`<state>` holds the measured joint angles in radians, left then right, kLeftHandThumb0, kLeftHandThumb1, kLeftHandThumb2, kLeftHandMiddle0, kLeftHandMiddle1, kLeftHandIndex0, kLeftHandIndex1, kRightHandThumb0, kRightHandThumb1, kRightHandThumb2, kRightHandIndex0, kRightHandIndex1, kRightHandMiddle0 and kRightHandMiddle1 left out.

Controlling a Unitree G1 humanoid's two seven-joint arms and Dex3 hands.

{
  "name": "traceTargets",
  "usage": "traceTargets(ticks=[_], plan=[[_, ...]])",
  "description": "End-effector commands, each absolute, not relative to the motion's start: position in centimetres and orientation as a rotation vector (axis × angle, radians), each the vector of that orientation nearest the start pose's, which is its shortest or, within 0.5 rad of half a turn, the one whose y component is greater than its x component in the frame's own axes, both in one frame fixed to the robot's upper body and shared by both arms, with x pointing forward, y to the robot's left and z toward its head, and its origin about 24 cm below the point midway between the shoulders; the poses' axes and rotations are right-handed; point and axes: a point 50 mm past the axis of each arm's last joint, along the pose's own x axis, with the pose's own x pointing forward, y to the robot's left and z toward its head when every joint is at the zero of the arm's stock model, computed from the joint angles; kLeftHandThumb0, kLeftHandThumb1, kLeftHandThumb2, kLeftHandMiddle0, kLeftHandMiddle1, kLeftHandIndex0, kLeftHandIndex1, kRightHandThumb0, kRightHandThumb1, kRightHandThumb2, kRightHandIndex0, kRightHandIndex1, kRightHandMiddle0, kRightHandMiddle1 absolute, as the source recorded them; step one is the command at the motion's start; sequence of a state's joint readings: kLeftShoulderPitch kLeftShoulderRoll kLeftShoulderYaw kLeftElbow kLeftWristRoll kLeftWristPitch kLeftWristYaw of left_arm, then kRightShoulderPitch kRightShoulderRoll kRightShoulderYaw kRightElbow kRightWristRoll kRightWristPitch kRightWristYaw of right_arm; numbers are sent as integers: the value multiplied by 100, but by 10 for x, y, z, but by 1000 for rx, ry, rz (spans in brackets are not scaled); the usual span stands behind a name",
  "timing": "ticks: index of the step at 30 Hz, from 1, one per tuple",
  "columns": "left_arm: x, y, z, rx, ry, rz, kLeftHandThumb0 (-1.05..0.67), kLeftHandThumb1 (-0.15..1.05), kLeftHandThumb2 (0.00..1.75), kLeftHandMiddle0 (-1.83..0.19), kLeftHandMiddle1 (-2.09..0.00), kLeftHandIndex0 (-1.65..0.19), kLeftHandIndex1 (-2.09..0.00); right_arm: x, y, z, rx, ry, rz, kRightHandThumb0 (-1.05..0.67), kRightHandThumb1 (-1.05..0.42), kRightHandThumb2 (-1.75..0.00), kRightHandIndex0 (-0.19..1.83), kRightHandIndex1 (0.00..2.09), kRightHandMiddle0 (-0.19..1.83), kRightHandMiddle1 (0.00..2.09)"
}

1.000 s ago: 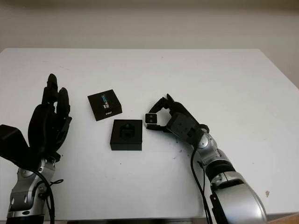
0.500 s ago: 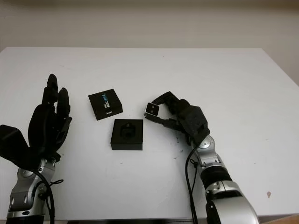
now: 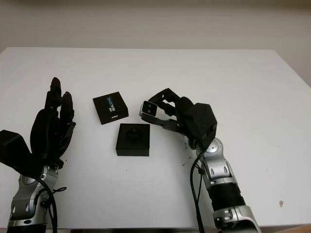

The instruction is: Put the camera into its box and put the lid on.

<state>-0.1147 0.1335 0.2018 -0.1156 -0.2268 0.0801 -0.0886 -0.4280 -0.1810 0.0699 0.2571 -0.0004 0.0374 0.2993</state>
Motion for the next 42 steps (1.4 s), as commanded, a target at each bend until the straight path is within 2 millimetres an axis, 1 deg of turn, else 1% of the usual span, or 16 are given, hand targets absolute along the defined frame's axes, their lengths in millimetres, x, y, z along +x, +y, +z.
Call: traceTargets(ticks=[1,6,14,26,31,37,42], plan=[[269,206,100,-87,-190,44,-68,105,51,19,0,19,0,323,-126,100,-223,-106,432,-41,-92,-5,36,3,36,177],[268,205,100,-95,-189,45,-67,105,51,19,0,19,0,315,-119,99,-191,-80,456,-41,-92,-5,35,2,34,177],[268,206,100,-94,-190,46,-68,105,52,19,0,19,0,309,-109,84,-235,-30,473,-43,-92,-5,34,2,34,179],[269,206,100,-96,-196,46,-69,105,52,19,0,19,0,311,-110,64,-262,25,443,-41,-94,-5,30,2,30,177],[269,206,101,-100,-197,51,-69,105,51,19,0,19,0,312,-110,62,-275,17,447,-43,-94,-5,30,2,29,178],[270,205,101,-106,-198,53,-69,105,50,19,0,19,0,311,-110,63,-276,15,460,-41,-93,-5,30,3,28,173],[270,205,101,-104,-197,46,-69,105,51,19,0,19,0,309,-107,65,-283,-5,487,-41,-92,-5,31,4,32,174]])
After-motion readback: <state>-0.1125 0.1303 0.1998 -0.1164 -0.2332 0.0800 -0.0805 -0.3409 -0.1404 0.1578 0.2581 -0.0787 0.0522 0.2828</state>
